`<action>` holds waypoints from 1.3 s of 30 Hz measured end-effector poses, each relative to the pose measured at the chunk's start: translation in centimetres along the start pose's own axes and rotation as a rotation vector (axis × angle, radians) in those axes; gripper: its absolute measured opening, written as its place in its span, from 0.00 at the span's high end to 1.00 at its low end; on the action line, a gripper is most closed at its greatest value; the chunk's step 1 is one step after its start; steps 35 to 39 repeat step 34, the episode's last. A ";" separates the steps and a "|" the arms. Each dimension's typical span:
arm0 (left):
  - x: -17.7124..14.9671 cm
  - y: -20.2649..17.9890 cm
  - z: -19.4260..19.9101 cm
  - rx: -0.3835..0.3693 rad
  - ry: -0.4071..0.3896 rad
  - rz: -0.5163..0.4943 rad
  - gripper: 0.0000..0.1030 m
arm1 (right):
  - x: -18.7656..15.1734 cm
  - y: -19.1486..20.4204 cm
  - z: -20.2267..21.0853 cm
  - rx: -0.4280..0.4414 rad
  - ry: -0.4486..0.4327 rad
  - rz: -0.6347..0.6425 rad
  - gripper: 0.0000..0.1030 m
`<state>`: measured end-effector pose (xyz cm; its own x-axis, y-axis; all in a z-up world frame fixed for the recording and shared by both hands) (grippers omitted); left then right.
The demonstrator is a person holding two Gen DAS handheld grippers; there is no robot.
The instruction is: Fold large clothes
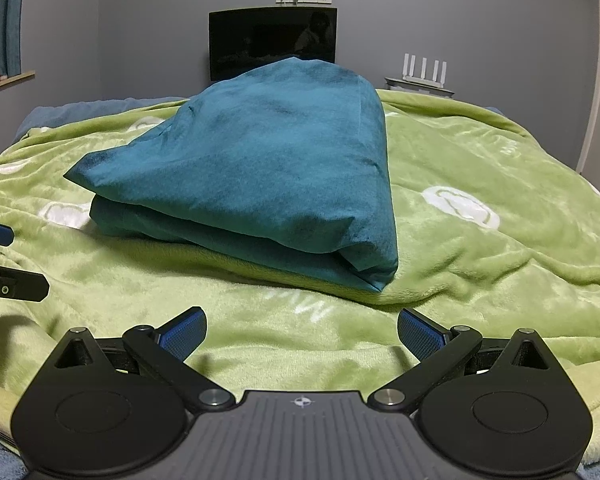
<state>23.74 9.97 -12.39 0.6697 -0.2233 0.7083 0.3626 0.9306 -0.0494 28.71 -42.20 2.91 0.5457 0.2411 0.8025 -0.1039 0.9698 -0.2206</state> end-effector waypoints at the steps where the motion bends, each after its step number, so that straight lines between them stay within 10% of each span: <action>1: 0.0 0.0 0.0 0.000 0.000 0.000 0.00 | 0.0 0.0 0.0 0.000 0.000 0.000 0.00; 39: -0.3 -0.5 -0.4 -0.038 0.030 -0.029 0.00 | -0.2 -0.1 0.0 0.001 0.004 0.007 0.00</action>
Point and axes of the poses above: each gripper's, at about its wrist camera, not at the fingertips, and z roughly against the way its jaws point, y to its left, x to its top, the point moved 1 cm from there along -z, roughly the way its jaws point, and after that the axes turned 9 degrees about z, right-handed, at the moved point
